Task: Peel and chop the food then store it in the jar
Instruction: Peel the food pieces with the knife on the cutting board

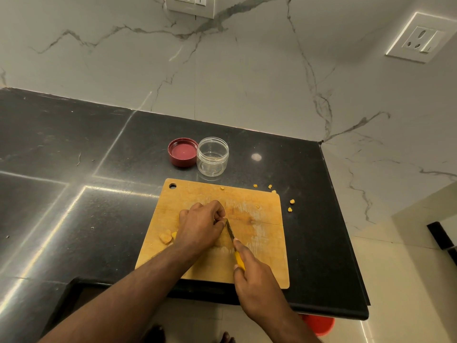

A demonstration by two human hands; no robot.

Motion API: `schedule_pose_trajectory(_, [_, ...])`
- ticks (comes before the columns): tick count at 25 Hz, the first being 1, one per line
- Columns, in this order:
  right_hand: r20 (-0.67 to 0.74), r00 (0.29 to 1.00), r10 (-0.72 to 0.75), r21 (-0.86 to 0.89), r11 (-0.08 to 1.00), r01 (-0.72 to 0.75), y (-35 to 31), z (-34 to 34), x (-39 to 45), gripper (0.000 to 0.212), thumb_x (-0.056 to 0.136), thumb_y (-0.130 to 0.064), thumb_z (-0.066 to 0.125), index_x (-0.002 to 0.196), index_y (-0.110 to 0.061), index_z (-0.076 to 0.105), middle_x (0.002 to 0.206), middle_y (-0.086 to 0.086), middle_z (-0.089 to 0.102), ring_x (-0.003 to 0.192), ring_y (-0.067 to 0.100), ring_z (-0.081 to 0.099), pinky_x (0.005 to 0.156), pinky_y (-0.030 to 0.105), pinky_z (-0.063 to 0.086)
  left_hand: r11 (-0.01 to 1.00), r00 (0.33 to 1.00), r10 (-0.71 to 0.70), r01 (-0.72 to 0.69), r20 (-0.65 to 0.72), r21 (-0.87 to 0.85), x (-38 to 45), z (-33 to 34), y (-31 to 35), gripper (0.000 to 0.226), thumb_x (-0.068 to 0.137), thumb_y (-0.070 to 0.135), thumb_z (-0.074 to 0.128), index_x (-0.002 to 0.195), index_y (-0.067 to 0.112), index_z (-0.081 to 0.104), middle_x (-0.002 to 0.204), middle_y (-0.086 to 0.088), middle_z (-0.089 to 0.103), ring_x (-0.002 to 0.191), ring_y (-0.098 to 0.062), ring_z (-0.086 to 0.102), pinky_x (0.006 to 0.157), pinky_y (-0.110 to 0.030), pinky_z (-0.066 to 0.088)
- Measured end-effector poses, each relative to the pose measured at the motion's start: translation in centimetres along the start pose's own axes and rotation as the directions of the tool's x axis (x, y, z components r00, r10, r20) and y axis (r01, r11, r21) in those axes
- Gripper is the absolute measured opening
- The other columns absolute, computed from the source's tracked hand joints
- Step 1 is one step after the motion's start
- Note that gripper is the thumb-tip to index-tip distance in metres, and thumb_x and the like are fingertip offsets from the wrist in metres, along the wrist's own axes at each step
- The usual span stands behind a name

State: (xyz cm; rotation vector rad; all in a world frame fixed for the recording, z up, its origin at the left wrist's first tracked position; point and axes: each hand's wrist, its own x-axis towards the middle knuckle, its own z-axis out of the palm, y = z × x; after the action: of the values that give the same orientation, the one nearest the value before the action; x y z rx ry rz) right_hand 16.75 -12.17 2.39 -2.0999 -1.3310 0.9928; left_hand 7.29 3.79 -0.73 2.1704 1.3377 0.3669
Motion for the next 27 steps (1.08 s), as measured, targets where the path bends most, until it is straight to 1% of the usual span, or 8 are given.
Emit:
schedule_pose_trajectory(4, [-0.027, 1.0, 0.013, -0.007, 1.0, -0.014, 1.0, -0.4, -2.2, 0.055, 0.102, -0.025, 0.042, 0.152, -0.041, 0.026, 0.13, -0.014, 0.056, 0.098, 0.0, 0.057, 0.083, 0.014, 0.046, 1.0, 1.0, 0.0, 0.0, 0.003, 0.011, 0.0, -0.1, 0.1, 0.016, 0.094, 0.034, 0.062, 0.108, 0.039, 0.057, 0.099, 0.021, 0.064, 0.105, -0.006, 0.048, 0.091, -0.036, 0.033])
schedule_pose_trajectory(6, [-0.047, 0.999, 0.021, 0.027, 0.999, -0.02, 1.4, -1.1, -2.6, 0.054, 0.101, -0.024, 0.043, 0.149, -0.045, 0.03, 0.126, -0.013, 0.059, 0.09, -0.002, 0.058, 0.076, 0.013, 0.045, 1.0, 1.0, 0.005, -0.006, 0.021, 0.022, 0.1, -0.1, 0.1, 0.018, 0.094, 0.034, 0.062, 0.111, 0.04, 0.059, 0.101, 0.021, 0.065, 0.107, -0.007, 0.048, 0.091, -0.037, 0.033])
schedule_pose_trajectory(8, [-0.066, 0.997, 0.035, 0.072, 0.997, -0.03, 1.7, -1.8, -2.5, 0.054, 0.1, -0.022, 0.044, 0.144, -0.051, 0.033, 0.104, -0.013, 0.064, 0.068, -0.001, 0.057, 0.061, 0.015, 0.042, 1.0, 0.999, 0.004, -0.005, 0.04, 0.019, 0.3, -0.2, 0.1, 0.02, 0.094, 0.034, 0.062, 0.113, 0.04, 0.061, 0.101, 0.022, 0.066, 0.109, -0.008, 0.048, 0.093, -0.038, 0.034])
schedule_pose_trajectory(11, [-0.08, 0.993, 0.083, 0.167, 0.984, -0.069, 2.1, -2.2, -2.2, 0.052, 0.1, -0.019, 0.048, 0.138, -0.053, 0.04, 0.079, -0.001, 0.063, 0.054, 0.005, 0.052, 0.053, 0.021, 0.04, 0.999, 0.997, 0.026, -0.029, 0.072, 0.04, 0.3, -0.6, 0.1, 0.023, 0.096, 0.032, 0.059, 0.117, 0.039, 0.065, 0.107, 0.022, 0.066, 0.113, -0.009, 0.047, 0.094, -0.039, 0.035])
schedule_pose_trajectory(15, [-0.073, 0.992, 0.102, 0.182, 0.979, -0.087, 2.5, -2.3, -2.2, 0.052, 0.1, -0.019, 0.049, 0.142, -0.048, 0.041, 0.068, 0.001, 0.058, 0.052, 0.004, 0.049, 0.051, 0.021, 0.039, 0.998, 0.995, 0.032, -0.037, 0.096, 0.054, 0.4, -1.7, 0.0, 0.014, 0.097, 0.031, 0.058, 0.108, 0.037, 0.065, 0.107, 0.02, 0.063, 0.11, -0.009, 0.047, 0.093, -0.038, 0.035])
schedule_pose_trajectory(20, [-0.036, 0.995, 0.089, 0.164, 0.983, -0.082, 2.2, -1.6, -2.4, 0.052, 0.099, -0.02, 0.049, 0.143, -0.048, 0.041, 0.073, -0.004, 0.061, 0.054, 0.002, 0.052, 0.053, 0.02, 0.041, 0.997, 0.985, -0.003, 0.016, 0.174, -0.071, 0.6, -3.4, -0.7, 0.016, 0.098, 0.025, 0.059, 0.11, 0.03, 0.066, 0.109, 0.013, 0.067, 0.1, -0.008, 0.06, 0.091, -0.034, 0.055])
schedule_pose_trajectory(23, [-0.052, 0.996, 0.073, 0.211, 0.976, -0.061, 1.7, -1.1, -2.4, 0.051, 0.099, -0.019, 0.05, 0.139, -0.049, 0.042, 0.073, -0.005, 0.061, 0.053, 0.002, 0.049, 0.052, 0.019, 0.039, 0.993, 0.97, 0.097, -0.109, 0.223, 0.04, 0.1, -2.9, -0.1, 0.023, 0.094, 0.032, 0.064, 0.116, 0.031, 0.071, 0.114, 0.012, 0.069, 0.104, -0.008, 0.058, 0.092, -0.033, 0.053])
schedule_pose_trajectory(27, [-0.1, 0.99, 0.102, 0.27, 0.96, -0.072, 2.7, -1.4, -2.0, 0.053, 0.098, -0.018, 0.052, 0.132, -0.058, 0.042, 0.082, -0.001, 0.065, 0.054, 0.005, 0.048, 0.055, 0.028, 0.044, 0.94, 0.952, 0.238, -0.275, 0.192, 0.2, -0.1, -1.3, 0.7, 0.032, 0.093, 0.036, 0.064, 0.125, 0.03, 0.068, 0.115, 0.009, 0.068, 0.106, -0.012, 0.057, 0.091, -0.034, 0.052])
